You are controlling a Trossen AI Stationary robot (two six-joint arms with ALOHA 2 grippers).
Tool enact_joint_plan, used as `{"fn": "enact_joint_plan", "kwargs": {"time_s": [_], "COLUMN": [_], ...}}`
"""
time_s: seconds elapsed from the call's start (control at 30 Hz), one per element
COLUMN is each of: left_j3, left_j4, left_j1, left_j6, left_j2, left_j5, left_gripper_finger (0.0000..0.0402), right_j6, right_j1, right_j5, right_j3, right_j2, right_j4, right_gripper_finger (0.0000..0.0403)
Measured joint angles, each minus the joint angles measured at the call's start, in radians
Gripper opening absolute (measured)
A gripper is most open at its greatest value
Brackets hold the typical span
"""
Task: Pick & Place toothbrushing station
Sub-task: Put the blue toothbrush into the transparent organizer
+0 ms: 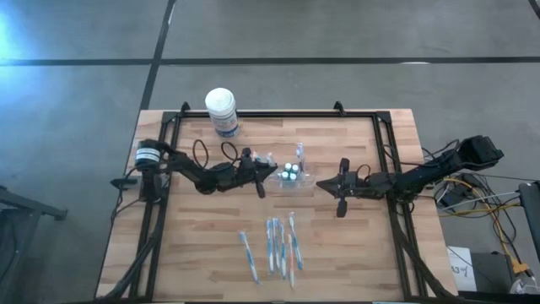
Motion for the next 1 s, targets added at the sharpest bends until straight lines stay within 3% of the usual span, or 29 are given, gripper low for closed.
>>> {"fn": "enact_joint_plan", "kwargs": {"time_s": [0.4, 0.77, 1.0], "left_j3": [0.000, 0.000, -0.009], "left_j4": [-0.024, -0.038, -0.049], "left_j1": [0.000, 0.000, -0.009], "left_j6": [-0.002, -0.009, 0.071], "left_j2": [0.001, -0.012, -0.138], "left_j5": [0.000, 0.036, 0.103], "left_gripper_finger": [0.0032, 0.0154, 0.0210], "right_j6": [0.003, 0.010, 0.010], "right_j1": [0.000, 0.000, 0.000], "right_j5": [0.000, 0.000, 0.000], "right_j3": [0.000, 0.000, 0.000], "right_j2": [0.000, 0.000, 0.000], "right_j4": [0.000, 0.000, -0.001], "right_gripper_finger": [0.0008, 0.0008, 0.0008]}}
